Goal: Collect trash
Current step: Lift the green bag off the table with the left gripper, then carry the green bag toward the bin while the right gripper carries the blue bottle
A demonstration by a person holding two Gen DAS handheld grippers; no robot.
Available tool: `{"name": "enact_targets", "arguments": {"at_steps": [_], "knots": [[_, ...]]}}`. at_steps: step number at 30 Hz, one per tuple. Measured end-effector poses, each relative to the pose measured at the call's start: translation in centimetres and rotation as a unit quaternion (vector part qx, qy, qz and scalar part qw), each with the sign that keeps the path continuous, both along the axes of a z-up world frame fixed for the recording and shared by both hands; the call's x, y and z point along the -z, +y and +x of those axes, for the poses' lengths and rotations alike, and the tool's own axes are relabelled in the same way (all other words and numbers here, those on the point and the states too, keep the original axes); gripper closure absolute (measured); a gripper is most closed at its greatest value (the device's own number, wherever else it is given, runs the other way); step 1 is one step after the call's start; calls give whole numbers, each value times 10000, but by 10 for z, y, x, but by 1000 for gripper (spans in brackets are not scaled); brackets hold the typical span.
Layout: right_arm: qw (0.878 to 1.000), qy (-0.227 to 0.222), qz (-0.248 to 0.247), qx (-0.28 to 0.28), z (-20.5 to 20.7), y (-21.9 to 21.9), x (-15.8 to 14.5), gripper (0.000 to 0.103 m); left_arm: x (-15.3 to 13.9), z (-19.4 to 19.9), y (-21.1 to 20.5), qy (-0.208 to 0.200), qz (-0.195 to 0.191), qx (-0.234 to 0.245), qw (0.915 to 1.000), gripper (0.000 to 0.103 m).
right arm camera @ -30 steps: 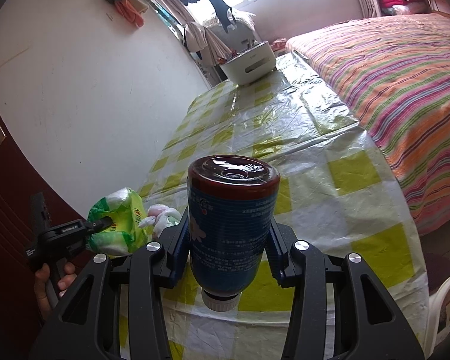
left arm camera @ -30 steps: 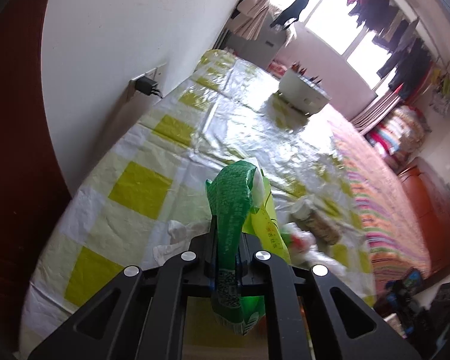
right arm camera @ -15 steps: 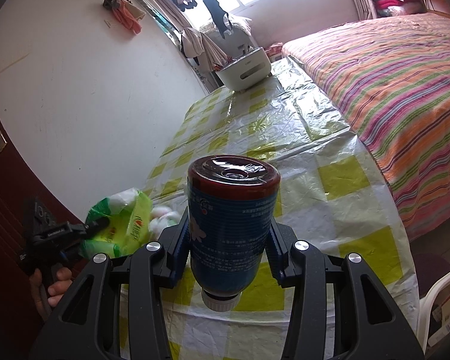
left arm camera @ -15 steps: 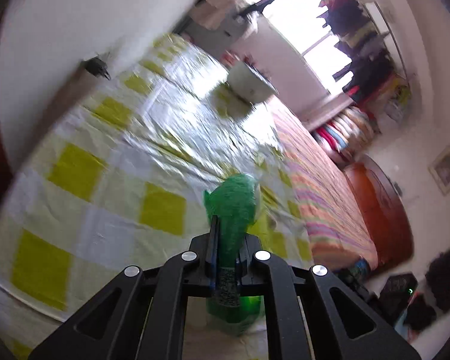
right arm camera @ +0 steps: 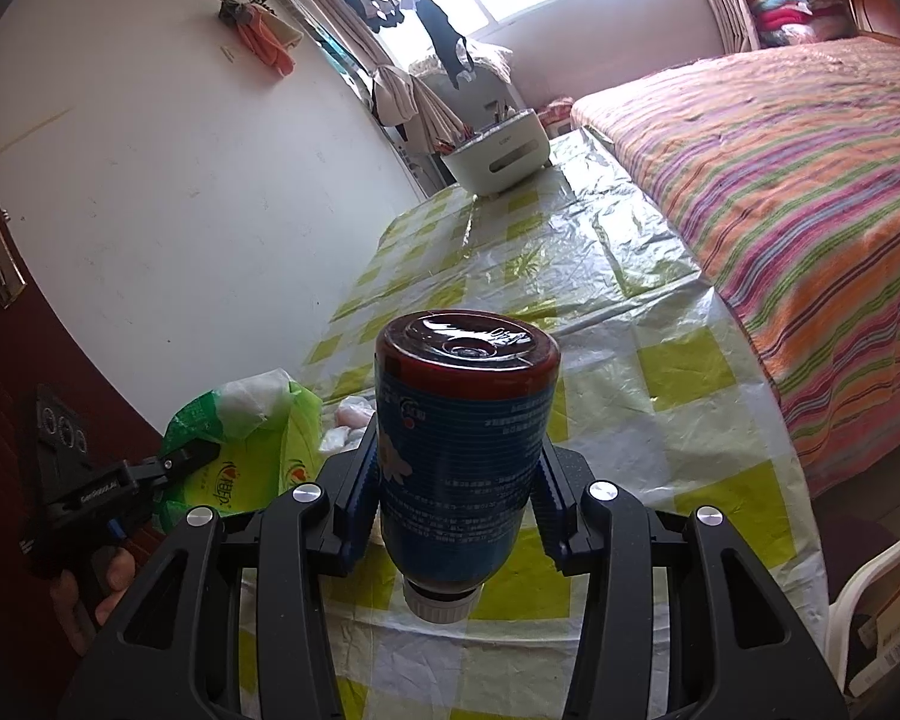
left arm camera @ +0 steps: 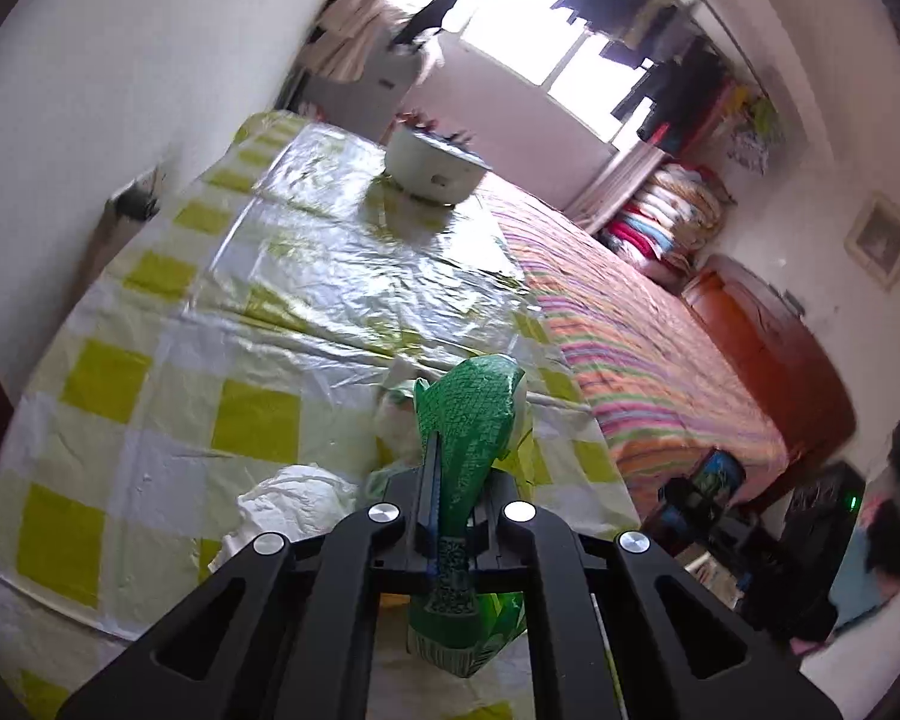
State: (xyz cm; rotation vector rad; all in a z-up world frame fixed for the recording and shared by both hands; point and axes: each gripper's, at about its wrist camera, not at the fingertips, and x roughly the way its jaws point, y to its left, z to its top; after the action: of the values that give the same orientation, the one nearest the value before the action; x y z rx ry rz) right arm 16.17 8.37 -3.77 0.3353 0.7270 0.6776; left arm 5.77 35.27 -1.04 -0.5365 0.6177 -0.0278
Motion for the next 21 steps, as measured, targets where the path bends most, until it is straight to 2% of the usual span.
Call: {"name": "enact_targets", "arguments": {"at_steps": [3, 8, 21], "knots": [[9998, -185, -101, 42, -7, -7, -8, 61, -7, -1, -16, -115, 225, 134, 9996, 98], [9992, -305, -191, 148, -13, -22, -10, 61, -9, 2, -43, -114, 359, 473, 9982, 98], [9944, -559, -443, 774, -22, -80, -14, 60, -6, 22, -108, -117, 323, 1234, 9918, 98]]}}
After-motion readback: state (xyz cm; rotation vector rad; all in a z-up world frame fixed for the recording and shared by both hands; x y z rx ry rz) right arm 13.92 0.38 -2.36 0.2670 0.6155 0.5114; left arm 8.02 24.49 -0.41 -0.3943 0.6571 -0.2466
